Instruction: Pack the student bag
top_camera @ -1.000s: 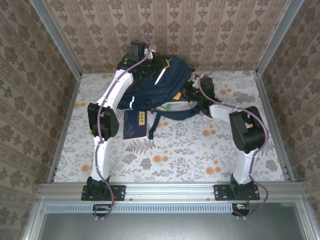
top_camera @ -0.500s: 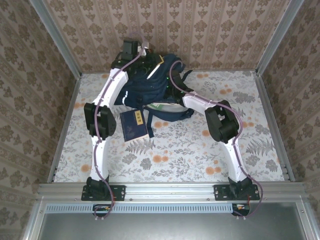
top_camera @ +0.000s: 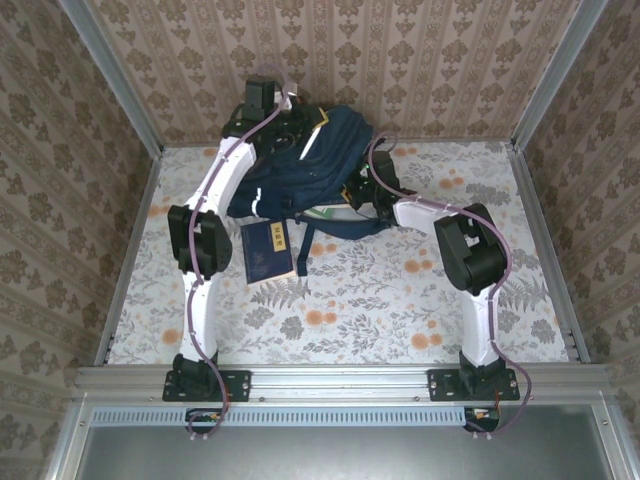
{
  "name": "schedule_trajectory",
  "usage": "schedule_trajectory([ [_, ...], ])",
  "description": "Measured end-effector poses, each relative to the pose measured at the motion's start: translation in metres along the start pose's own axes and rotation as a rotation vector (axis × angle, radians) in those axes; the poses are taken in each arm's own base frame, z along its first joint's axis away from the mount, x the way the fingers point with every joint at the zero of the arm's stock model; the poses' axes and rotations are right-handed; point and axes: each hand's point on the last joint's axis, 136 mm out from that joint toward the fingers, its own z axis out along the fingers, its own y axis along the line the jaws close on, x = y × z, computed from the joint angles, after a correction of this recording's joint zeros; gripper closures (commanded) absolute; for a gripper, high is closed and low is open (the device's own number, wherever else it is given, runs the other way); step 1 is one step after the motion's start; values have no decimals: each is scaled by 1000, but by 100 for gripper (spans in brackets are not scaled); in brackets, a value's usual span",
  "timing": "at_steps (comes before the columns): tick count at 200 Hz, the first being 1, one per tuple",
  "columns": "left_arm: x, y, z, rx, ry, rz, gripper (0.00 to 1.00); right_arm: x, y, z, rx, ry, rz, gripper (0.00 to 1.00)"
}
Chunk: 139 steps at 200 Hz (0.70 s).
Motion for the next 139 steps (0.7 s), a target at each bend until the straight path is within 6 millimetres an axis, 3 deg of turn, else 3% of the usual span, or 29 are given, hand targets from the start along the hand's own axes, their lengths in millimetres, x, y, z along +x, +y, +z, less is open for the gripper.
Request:
schedule_trajectory([
  [39, 0, 4, 0, 7, 8, -6, 100, -3, -8, -17, -15, -23, 6, 20],
  [62, 2, 5, 0, 2, 11, -8, 100, 1, -17, -31, 7, -25, -1, 22],
  [96, 3, 5, -1, 1, 19, 12, 80, -4, -22, -78, 128, -89, -64, 14],
  [112, 6, 5, -1, 2, 28, 23, 59, -15, -11, -105, 177, -152, -117, 14],
  [139, 18, 4, -4, -7, 51, 58, 52, -25, 5, -149, 232, -237, -211, 14],
])
